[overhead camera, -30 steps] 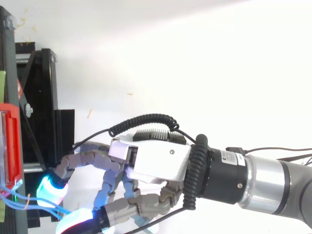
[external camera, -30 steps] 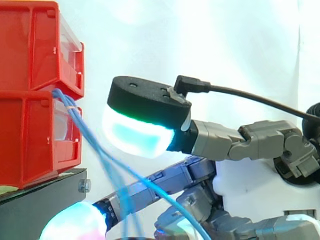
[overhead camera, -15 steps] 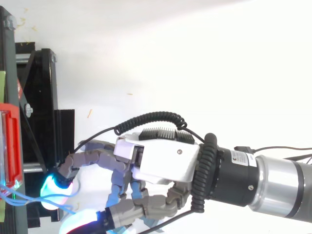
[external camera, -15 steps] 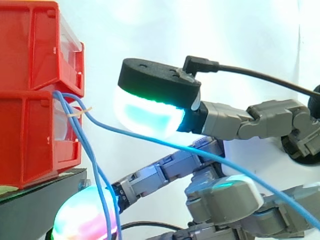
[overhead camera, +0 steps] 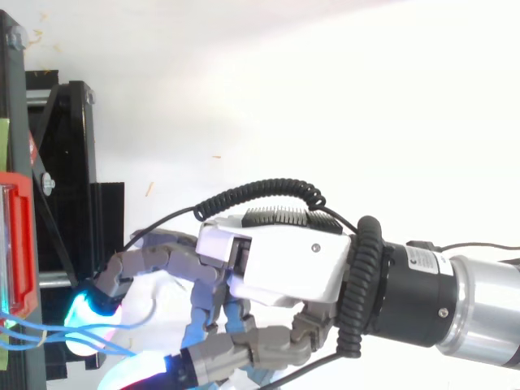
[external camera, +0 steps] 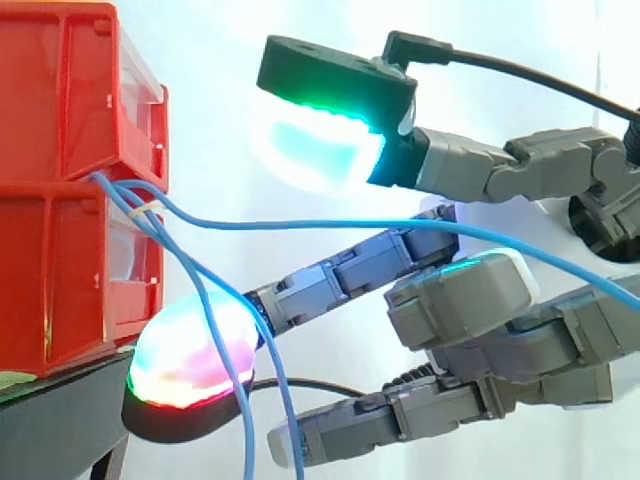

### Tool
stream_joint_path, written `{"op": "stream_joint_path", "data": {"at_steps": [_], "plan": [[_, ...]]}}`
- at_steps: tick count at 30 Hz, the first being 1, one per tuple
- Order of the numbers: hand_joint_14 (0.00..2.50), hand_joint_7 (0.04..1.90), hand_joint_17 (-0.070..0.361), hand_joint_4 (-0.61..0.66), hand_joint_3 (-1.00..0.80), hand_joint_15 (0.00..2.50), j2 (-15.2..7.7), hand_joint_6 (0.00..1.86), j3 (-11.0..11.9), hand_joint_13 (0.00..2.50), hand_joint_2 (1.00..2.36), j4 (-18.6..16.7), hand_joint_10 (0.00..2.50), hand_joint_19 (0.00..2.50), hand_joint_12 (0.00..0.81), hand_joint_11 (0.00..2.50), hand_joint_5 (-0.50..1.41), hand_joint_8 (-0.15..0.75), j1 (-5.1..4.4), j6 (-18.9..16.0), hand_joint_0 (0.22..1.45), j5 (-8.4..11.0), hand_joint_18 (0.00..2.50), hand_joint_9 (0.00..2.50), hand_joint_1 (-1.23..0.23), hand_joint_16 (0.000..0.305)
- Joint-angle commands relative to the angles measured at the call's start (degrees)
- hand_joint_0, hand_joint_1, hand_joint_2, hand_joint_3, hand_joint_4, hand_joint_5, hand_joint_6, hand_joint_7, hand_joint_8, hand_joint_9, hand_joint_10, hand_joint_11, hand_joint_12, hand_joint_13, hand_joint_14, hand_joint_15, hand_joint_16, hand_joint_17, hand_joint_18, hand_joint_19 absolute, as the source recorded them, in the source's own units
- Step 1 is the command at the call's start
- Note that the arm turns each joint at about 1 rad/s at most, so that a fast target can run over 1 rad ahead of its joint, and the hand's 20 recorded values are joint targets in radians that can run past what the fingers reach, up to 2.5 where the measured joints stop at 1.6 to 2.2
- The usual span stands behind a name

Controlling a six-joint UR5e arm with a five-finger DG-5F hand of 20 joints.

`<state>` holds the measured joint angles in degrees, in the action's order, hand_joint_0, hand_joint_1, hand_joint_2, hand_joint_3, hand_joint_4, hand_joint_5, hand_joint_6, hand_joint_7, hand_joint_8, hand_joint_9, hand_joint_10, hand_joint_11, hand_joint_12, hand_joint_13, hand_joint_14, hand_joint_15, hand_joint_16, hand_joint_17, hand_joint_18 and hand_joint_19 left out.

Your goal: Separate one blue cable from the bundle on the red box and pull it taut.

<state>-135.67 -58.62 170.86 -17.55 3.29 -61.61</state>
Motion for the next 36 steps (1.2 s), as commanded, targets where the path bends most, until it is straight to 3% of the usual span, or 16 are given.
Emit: {"op": "stream_joint_path", "data": {"at_steps": [1,6,15,22,28,36], "plan": [[0.03,0.88,0.077,0.23,-0.5,0.9,0.1,0.5,0.4,2.03,1.0,-0.3,0.03,0.0,0.358,1.08,-0.14,0.247,0.33,-0.3,0.51,0.18,0.06,1.62,-0.57,0.034],[0.03,0.97,0.073,0.18,-0.5,0.94,0.1,0.5,2.1,2.0,1.0,-0.4,0.03,0.0,0.338,1.09,-0.12,0.232,0.33,0.3,0.54,0.18,0.06,1.62,-0.61,0.032],[0.03,1.2,0.068,0.12,-0.41,0.98,0.1,0.51,2.2,1.94,1.01,-0.3,0.03,0.01,0.318,1.21,-0.09,0.199,0.59,0.1,0.6,-0.09,0.08,1.61,-0.66,0.03],[0.02,0.77,0.071,0.11,-0.3,1.01,0.1,0.76,2.2,1.88,1.02,-0.2,0.02,0.08,0.318,1.3,-0.14,0.201,1.12,-0.3,0.61,-0.17,0.1,1.56,-0.68,0.032],[0.02,0.69,0.074,0.11,-0.22,1.03,0.1,0.84,2.3,1.83,1.02,-0.3,0.02,0.11,0.319,1.41,-0.16,0.2,1.56,-0.4,0.62,-0.26,0.11,1.54,-0.69,0.033],[0.02,0.61,0.074,0.13,-0.24,1.03,0.1,0.93,2.3,1.8,1.02,0.1,0.01,0.16,0.323,1.47,-0.16,0.21,2.17,-0.7,0.61,-2.37,0.15,1.54,-0.7,0.033]]}}
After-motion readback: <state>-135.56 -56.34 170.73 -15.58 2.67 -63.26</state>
